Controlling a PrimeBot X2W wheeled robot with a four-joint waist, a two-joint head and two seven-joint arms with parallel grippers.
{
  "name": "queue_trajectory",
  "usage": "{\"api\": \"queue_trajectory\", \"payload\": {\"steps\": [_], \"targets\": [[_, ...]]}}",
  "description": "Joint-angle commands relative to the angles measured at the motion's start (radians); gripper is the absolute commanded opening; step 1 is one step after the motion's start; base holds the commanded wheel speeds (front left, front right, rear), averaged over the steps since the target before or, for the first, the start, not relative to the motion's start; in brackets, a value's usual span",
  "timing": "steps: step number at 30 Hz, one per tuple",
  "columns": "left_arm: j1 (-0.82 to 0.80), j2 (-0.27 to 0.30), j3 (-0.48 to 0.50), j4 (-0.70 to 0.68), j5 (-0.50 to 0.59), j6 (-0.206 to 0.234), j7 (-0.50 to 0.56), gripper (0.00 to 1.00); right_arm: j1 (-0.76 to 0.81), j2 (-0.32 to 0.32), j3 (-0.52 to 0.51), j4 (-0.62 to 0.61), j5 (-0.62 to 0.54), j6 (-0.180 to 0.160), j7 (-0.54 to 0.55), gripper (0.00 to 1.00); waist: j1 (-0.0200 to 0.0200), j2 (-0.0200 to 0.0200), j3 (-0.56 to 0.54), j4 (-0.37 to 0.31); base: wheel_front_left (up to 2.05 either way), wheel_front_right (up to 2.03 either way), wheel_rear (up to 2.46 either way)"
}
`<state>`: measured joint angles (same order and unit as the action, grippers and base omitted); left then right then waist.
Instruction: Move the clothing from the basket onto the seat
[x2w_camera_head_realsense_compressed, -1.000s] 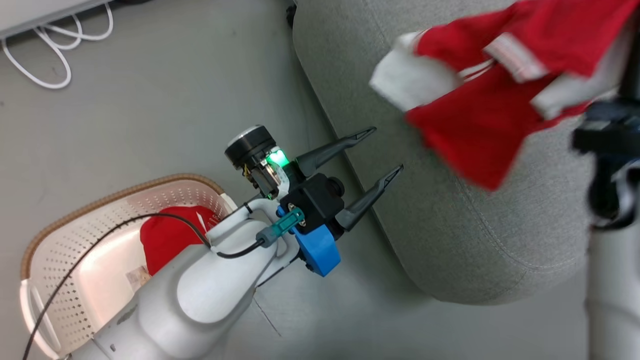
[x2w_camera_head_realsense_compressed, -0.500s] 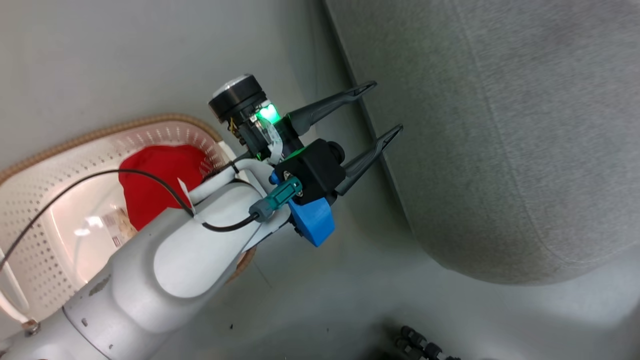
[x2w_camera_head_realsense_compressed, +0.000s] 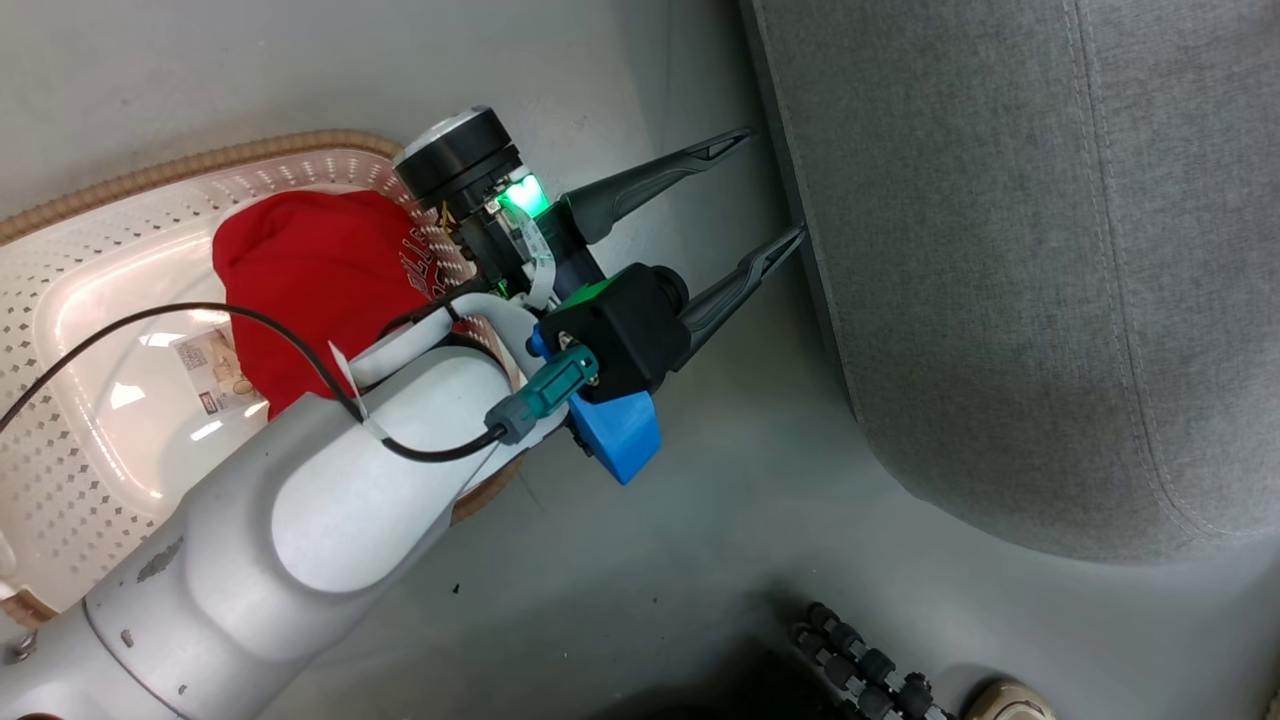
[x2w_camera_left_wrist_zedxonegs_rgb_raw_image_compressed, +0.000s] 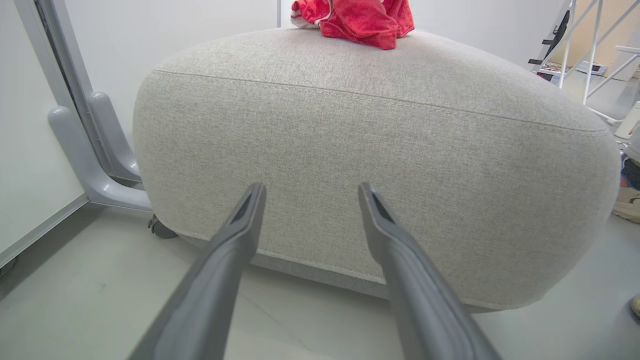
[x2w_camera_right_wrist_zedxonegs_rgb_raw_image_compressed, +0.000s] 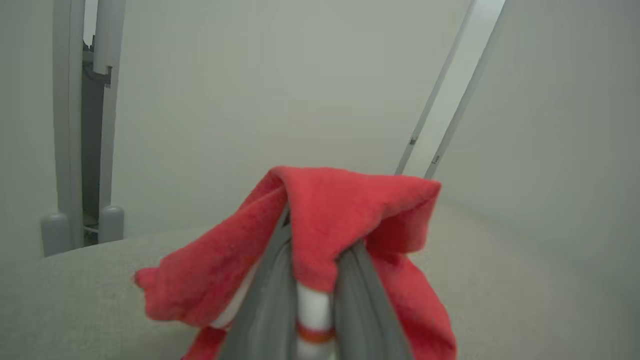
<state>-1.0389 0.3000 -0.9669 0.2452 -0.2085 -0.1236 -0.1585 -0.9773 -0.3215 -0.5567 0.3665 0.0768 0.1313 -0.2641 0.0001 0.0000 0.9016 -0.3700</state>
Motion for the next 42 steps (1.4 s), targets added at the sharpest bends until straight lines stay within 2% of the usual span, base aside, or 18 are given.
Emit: {"api": "queue_trajectory", "payload": {"steps": [1,6,11,12,17,26,33,42], "targets": [[-0.010,0.008,0.002,-0.007,-0.001,0.006,0.003,1.00,0.021,0.023,0.008,0.027,-0.023,-0.001,-0.001,0.00,-0.0001,0.0000,0.003,0.003,0.00,0.00,0.00],[-0.017,0.012,0.001,-0.017,-0.005,0.009,0.004,1.00,0.059,0.065,-0.015,0.099,-0.038,-0.001,-0.001,0.00,-0.0001,0.0000,0.012,0.015,0.00,0.00,0.00],[-0.018,0.015,0.002,-0.016,-0.010,0.015,-0.001,1.00,0.068,0.071,-0.007,0.151,-0.033,-0.001,-0.001,0.00,-0.0001,0.0000,0.010,0.018,0.00,0.00,0.00],[-0.016,0.018,0.002,-0.013,-0.010,0.018,-0.004,1.00,0.069,0.072,-0.007,0.145,-0.035,-0.001,-0.001,1.00,-0.0001,0.0000,0.004,0.017,0.00,0.00,0.00],[-0.009,0.006,0.000,-0.006,-0.017,0.024,-0.023,1.00,0.112,0.077,-0.013,0.114,-0.030,-0.001,-0.001,1.00,-0.0001,0.0000,-0.024,0.021,0.00,0.00,0.00],[0.049,-0.019,0.029,0.043,-0.057,0.064,-0.087,1.00,0.289,0.100,0.035,-0.094,-0.058,-0.001,-0.001,1.00,-0.0001,0.0000,-0.170,0.042,0.00,0.00,0.00],[0.132,-0.033,0.113,0.064,-0.109,0.116,-0.108,1.00,0.395,0.120,0.117,-0.249,-0.084,-0.001,-0.001,1.00,-0.0001,0.0000,-0.322,0.092,0.00,0.00,0.00],[0.287,-0.041,0.310,0.001,-0.130,0.163,-0.107,1.00,0.472,0.128,0.308,-0.305,-0.087,-0.001,-0.001,1.00,-0.0001,0.0000,-0.482,0.193,0.00,0.00,0.00]]}}
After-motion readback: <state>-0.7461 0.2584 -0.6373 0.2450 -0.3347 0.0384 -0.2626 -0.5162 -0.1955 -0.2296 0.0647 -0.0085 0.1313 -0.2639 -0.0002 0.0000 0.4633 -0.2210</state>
